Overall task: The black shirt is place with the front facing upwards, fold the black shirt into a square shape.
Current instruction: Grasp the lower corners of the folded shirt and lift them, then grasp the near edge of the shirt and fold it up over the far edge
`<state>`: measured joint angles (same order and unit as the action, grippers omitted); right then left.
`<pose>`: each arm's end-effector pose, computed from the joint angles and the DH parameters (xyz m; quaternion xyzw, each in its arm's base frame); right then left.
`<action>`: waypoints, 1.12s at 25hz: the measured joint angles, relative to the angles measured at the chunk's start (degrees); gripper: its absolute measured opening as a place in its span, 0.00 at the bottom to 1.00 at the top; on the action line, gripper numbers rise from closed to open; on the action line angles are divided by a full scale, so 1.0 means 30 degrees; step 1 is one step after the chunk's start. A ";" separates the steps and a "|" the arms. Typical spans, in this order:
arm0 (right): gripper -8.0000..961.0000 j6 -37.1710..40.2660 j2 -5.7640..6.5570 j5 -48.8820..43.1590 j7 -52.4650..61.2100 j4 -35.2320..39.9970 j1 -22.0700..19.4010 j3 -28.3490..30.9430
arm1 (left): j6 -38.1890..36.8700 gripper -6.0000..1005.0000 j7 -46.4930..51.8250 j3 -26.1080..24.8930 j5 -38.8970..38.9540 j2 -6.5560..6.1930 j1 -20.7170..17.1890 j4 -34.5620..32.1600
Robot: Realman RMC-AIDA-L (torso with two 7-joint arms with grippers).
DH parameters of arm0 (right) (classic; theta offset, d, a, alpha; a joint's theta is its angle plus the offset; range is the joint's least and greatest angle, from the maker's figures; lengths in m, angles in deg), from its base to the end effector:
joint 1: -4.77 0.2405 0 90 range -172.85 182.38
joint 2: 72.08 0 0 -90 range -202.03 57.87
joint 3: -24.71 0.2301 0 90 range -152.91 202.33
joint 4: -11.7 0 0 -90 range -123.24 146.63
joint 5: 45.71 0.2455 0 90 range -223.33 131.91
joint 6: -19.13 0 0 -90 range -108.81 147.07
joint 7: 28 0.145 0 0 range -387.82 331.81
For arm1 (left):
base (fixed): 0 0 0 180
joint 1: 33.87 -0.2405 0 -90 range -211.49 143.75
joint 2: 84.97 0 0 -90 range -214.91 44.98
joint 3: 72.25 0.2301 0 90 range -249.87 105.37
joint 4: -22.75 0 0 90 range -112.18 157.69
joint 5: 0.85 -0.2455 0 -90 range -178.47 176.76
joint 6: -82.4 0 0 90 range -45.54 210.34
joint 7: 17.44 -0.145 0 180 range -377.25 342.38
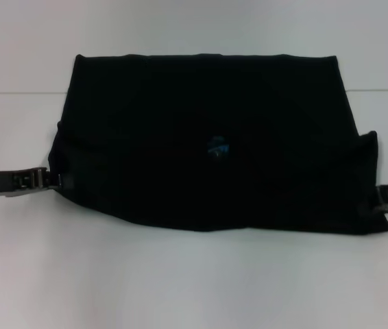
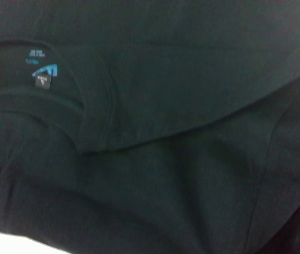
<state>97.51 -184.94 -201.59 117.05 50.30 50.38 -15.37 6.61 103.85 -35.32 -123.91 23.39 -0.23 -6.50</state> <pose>0.2793 0.4133 0.0513 -0.7767 0.5970 -0.0554 0.1931 -0.3258 0.3807 0.0652 -0.7815 -0.5700 -0.1781 0.1808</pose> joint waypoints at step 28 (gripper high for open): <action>0.08 0.8284 0.0363 -0.0741 -0.4595 -0.0189 -0.2488 -0.0345 | -1.1221 0.03 -0.1037 -0.0428 -0.4296 -0.0253 -0.2207 -0.0092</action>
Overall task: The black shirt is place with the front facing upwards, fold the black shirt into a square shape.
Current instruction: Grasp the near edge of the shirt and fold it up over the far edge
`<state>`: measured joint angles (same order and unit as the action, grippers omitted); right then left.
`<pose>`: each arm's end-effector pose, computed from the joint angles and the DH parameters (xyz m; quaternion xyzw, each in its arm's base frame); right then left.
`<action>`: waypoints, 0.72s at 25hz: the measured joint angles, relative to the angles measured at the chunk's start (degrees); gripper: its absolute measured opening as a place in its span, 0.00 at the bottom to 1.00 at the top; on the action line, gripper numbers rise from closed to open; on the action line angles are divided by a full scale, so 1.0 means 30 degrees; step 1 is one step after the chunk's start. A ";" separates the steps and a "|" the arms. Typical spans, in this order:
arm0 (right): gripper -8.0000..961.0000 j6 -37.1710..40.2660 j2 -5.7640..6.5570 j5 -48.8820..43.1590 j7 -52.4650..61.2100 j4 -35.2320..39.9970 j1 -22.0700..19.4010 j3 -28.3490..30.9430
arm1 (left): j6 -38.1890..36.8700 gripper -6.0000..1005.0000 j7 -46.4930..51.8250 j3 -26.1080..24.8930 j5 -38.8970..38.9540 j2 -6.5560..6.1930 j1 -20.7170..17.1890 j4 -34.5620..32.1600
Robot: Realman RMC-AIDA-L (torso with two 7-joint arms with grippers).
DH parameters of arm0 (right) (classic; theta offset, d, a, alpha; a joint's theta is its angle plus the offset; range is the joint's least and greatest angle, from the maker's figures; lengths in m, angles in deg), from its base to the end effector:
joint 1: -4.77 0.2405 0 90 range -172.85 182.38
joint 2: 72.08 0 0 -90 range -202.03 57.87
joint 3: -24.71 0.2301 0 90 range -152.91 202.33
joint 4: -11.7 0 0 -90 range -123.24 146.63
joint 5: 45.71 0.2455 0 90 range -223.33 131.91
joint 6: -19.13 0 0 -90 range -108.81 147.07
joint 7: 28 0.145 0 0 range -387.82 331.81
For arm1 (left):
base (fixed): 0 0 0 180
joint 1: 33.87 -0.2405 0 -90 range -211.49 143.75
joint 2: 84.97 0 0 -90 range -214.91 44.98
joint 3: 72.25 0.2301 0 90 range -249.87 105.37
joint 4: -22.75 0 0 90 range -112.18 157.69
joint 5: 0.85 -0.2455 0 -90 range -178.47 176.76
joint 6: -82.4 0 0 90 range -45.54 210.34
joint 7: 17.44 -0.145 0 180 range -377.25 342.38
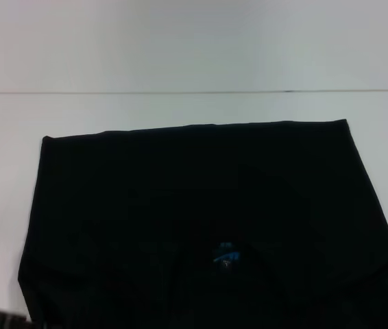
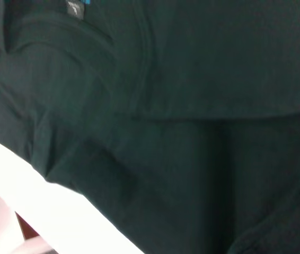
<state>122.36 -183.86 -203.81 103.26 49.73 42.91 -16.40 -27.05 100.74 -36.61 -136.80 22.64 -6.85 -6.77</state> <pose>0.3094 0.3165 0.0503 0.8006 -0.5813 0.1426 0.0288 -0.3317 0.2635 0.0606 0.8009 0.5825 0.1013 0.0951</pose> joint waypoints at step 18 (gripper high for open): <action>0.08 -0.5177 0.2110 0.7778 0.1278 -0.3609 0.0158 0.5883 | 0.7359 0.03 0.1544 -0.8835 0.1351 -0.0111 0.2369 0.0058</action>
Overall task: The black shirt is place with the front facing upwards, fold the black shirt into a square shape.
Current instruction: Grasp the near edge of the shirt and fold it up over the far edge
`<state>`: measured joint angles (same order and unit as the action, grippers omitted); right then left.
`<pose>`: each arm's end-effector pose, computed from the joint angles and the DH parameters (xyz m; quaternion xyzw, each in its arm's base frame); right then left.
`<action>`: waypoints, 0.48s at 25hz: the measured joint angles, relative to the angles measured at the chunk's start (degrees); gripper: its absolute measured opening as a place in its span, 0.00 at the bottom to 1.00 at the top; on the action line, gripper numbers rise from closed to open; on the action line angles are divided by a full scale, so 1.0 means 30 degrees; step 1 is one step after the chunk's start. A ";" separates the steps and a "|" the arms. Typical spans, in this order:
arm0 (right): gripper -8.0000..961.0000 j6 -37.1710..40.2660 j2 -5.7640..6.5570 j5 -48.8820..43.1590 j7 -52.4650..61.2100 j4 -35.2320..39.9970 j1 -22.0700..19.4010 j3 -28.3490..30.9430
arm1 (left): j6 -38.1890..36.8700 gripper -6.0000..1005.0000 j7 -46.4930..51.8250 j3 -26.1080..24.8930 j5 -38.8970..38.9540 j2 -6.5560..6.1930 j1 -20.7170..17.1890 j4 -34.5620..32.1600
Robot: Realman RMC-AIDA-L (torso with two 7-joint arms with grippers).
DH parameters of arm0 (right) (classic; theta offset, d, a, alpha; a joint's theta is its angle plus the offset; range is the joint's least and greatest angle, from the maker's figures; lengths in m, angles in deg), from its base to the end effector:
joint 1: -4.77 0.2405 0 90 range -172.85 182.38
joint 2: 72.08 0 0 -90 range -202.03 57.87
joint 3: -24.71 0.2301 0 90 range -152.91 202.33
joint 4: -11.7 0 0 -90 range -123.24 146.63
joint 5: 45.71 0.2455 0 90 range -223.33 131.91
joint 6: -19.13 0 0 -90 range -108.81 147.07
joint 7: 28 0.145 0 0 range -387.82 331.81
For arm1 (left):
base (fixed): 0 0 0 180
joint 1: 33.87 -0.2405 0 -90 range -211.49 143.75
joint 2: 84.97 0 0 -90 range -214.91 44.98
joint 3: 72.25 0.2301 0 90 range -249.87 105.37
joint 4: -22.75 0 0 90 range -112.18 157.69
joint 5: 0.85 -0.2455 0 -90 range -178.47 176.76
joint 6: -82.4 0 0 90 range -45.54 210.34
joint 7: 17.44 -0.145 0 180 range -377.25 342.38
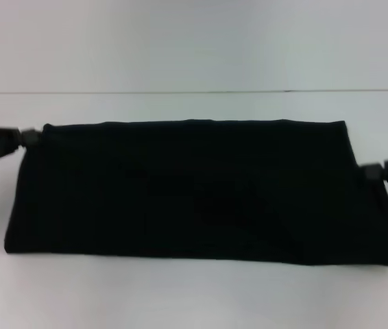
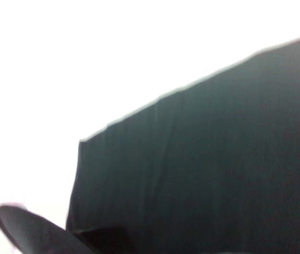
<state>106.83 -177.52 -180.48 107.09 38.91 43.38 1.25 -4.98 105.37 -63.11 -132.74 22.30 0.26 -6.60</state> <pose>0.3080 0.3790 0.0892 -0.7230 0.6554 0.1969 0.0947 -0.3352 0.3633 0.1135 -0.7118 -0.6064 -0.3111 0.1699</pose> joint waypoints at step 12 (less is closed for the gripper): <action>0.08 -0.8426 -0.2681 0.4228 -0.2443 -0.0921 0.0661 -0.0124 | 0.7238 0.03 -0.2504 -0.0031 0.3967 0.1998 0.0598 0.0781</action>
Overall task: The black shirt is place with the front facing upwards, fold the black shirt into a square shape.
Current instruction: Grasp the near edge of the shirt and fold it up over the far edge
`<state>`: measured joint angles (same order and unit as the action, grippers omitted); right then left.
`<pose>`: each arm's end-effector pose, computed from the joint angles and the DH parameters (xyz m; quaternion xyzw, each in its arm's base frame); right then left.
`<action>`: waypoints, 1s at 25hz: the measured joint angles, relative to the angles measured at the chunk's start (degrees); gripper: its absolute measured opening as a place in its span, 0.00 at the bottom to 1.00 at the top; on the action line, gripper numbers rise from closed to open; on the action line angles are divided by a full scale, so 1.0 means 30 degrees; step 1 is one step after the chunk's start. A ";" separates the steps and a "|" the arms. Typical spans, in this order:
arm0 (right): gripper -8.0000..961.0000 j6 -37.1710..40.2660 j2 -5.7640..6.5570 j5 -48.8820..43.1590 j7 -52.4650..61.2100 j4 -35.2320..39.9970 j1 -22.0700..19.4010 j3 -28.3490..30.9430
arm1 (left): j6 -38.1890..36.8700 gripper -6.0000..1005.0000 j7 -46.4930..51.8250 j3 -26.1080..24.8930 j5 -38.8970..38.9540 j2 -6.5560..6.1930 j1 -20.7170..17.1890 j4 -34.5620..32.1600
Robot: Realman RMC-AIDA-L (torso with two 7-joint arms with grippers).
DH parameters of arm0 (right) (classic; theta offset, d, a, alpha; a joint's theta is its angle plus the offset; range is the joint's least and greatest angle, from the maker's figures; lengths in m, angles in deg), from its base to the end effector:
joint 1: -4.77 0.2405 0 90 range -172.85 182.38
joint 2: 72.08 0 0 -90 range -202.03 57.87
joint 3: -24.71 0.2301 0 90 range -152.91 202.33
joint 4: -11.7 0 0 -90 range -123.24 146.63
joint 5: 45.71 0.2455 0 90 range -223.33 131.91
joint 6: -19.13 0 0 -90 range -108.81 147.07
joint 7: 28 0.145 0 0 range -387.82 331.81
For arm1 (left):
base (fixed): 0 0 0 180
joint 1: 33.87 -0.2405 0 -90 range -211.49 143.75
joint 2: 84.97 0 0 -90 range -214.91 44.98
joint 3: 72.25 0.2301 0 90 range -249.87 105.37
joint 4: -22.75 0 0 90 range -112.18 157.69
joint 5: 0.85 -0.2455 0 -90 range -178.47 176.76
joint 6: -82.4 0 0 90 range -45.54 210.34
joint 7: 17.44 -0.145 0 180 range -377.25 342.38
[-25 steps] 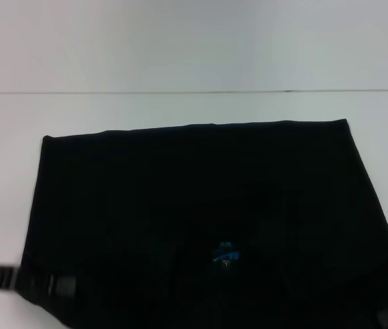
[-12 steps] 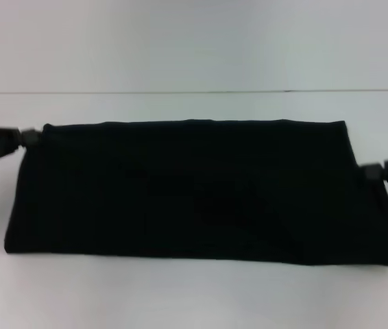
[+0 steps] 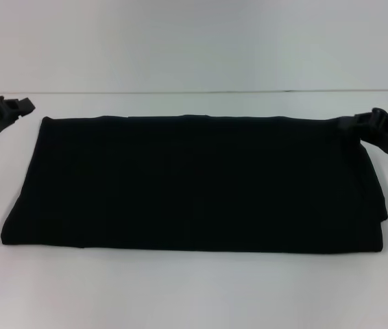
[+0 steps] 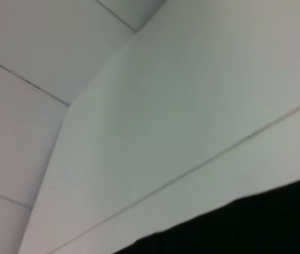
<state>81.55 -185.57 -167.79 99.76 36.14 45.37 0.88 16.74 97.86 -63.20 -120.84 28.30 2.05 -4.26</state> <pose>0.3009 0.4248 0.0401 -0.6734 0.6387 0.2970 0.2246 -0.3416 0.4025 0.0862 -0.6436 -0.5961 -0.3726 0.3027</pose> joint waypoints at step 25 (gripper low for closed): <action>0.07 -0.1674 -0.0811 0.0208 -0.1483 -0.0523 0.0203 0.0035 | 0.3654 0.36 0.0009 0.4765 0.0132 0.0349 -0.0144 0.0129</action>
<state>76.53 -188.00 -167.17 95.31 34.57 45.98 0.98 27.70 97.88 -48.91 -120.45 29.34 1.62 -3.87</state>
